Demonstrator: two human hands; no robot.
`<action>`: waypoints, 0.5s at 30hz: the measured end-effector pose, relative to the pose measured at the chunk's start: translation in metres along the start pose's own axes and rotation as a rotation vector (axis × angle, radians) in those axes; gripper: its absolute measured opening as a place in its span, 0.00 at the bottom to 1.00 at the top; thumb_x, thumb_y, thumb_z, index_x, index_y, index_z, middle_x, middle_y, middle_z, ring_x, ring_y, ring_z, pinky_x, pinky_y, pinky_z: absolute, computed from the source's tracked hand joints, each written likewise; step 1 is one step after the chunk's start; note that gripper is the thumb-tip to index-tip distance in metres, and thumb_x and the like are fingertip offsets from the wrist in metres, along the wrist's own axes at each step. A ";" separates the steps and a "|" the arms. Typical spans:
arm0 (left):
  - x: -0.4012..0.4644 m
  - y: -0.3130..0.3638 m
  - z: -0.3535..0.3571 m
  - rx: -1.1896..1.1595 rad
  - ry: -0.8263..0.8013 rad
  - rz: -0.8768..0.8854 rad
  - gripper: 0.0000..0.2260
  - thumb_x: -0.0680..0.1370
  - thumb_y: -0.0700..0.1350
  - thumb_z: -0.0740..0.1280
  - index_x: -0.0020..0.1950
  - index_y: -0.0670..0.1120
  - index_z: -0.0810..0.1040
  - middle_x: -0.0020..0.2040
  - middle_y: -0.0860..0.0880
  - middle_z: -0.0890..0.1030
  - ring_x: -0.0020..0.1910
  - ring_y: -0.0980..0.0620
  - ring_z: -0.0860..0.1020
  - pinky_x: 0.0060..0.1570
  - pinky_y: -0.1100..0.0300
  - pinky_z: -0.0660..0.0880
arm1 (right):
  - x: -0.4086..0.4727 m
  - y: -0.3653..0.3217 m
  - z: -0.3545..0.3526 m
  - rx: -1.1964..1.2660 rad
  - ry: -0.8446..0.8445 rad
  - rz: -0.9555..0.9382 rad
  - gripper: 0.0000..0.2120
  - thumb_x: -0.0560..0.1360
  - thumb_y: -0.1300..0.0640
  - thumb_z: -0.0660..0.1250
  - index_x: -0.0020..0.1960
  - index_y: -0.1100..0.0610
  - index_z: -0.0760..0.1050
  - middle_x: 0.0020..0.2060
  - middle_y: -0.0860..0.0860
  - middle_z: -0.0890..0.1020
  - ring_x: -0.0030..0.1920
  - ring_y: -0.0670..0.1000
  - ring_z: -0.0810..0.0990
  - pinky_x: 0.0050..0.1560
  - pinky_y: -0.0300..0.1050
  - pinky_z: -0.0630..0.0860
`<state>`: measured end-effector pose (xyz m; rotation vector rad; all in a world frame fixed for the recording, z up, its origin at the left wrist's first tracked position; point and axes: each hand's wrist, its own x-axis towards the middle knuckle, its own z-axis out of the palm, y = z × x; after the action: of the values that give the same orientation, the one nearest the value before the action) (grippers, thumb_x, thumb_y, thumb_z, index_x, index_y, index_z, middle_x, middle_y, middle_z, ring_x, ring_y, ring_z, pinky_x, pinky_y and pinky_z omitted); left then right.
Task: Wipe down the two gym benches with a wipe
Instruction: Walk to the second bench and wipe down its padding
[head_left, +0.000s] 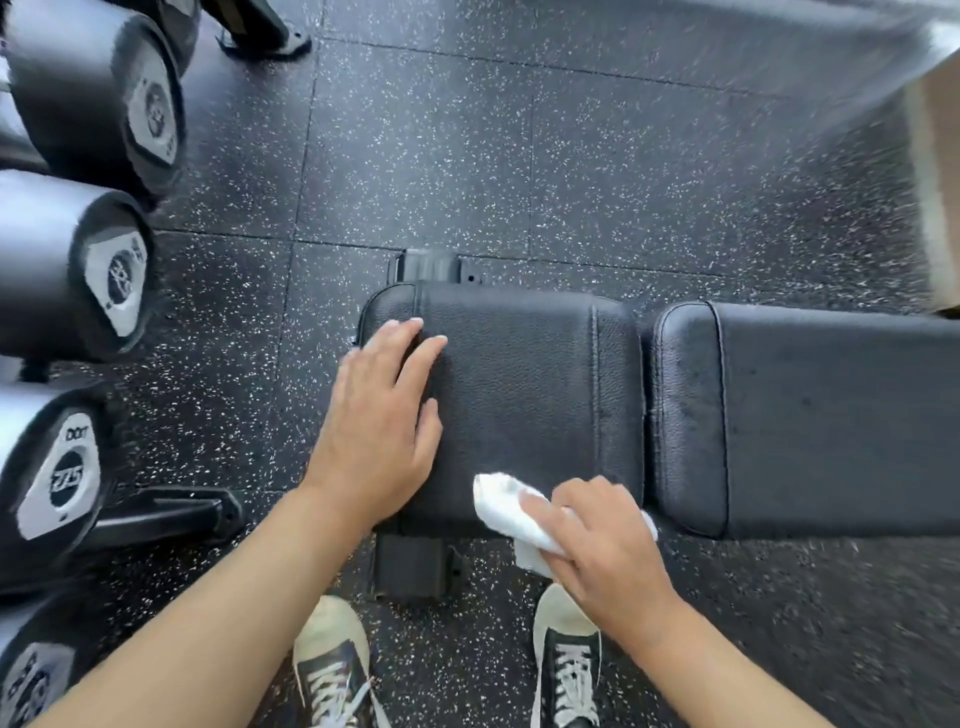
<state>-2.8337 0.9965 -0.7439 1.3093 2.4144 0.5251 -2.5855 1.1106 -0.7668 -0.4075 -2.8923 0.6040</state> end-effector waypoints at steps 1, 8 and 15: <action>0.013 0.006 0.002 0.026 -0.009 0.032 0.25 0.82 0.44 0.63 0.80 0.44 0.67 0.81 0.43 0.65 0.82 0.41 0.60 0.78 0.35 0.60 | -0.004 0.010 -0.004 -0.015 -0.001 -0.012 0.10 0.83 0.52 0.64 0.63 0.51 0.76 0.44 0.51 0.76 0.38 0.54 0.69 0.37 0.52 0.68; 0.047 0.025 0.034 0.170 0.097 0.060 0.26 0.80 0.51 0.60 0.78 0.48 0.71 0.81 0.46 0.68 0.82 0.43 0.62 0.80 0.37 0.54 | 0.103 0.075 -0.018 -0.012 0.311 0.444 0.11 0.81 0.54 0.68 0.57 0.60 0.81 0.46 0.57 0.76 0.44 0.58 0.72 0.43 0.55 0.72; 0.051 0.028 0.043 0.220 0.134 0.068 0.26 0.78 0.50 0.61 0.76 0.47 0.72 0.79 0.44 0.69 0.80 0.40 0.63 0.80 0.36 0.54 | 0.169 0.103 -0.018 -0.042 0.389 0.570 0.10 0.80 0.52 0.70 0.56 0.57 0.80 0.49 0.55 0.77 0.50 0.57 0.73 0.44 0.50 0.71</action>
<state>-2.8196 1.0605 -0.7738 1.4939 2.6057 0.3844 -2.7188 1.2577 -0.7761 -1.2252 -2.4056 0.4653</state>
